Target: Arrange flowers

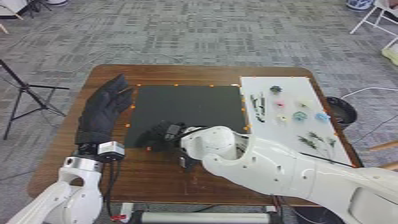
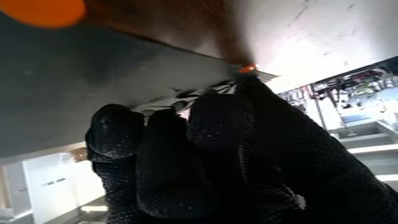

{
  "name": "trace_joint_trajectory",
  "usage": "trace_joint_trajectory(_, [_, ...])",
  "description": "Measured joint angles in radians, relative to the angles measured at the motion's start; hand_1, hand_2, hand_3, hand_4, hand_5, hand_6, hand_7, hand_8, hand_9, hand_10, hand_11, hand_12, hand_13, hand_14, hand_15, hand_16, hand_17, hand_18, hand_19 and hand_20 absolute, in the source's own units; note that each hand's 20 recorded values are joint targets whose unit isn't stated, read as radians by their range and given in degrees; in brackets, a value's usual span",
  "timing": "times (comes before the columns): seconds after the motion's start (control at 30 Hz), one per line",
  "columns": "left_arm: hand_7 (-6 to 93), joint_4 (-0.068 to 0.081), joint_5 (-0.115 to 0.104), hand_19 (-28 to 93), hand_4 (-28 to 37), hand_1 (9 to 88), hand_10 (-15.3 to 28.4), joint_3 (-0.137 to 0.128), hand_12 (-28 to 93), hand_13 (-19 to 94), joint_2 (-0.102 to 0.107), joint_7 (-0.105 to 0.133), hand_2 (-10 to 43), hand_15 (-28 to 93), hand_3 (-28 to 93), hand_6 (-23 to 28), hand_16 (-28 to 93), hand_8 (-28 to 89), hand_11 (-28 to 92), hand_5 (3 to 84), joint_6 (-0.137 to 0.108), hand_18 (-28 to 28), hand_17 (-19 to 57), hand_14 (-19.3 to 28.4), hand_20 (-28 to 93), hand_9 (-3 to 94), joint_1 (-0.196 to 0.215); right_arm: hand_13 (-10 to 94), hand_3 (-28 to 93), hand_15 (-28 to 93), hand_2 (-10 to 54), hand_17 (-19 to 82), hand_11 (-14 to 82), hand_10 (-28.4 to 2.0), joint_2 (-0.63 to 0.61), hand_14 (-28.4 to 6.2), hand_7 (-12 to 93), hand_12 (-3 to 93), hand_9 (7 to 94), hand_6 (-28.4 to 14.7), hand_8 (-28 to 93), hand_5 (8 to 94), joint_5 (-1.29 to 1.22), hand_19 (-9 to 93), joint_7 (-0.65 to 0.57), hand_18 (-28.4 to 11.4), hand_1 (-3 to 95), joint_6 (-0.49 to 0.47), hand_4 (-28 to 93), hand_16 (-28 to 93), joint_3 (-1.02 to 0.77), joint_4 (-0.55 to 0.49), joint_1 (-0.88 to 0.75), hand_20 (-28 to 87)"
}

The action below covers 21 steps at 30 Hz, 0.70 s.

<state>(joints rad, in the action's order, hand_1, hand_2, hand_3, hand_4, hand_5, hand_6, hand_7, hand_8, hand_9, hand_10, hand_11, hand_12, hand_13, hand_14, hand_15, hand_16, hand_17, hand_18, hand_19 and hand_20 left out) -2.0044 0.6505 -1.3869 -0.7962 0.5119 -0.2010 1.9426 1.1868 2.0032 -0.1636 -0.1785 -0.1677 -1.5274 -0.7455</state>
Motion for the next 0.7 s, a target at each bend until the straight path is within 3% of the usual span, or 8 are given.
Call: trace_joint_trajectory(0.7, [18.7,-0.001,0.0,38,-26.9,24.6,11.5,-0.012,19,19,-0.003,-0.001,-3.6,29,68,3.3,5,-8,20,32.0,-0.001,19.4,-9.8,13.4,14,24.5,0.016,80,93,90,25.5,41,70.0,-10.5,-0.06,-9.9,14,32.1,82.3,4.0,-13,38.0,0.007,93,-0.012,-24.1,25.3,-0.03,-8,32,0.025,-0.07,0.027,50])
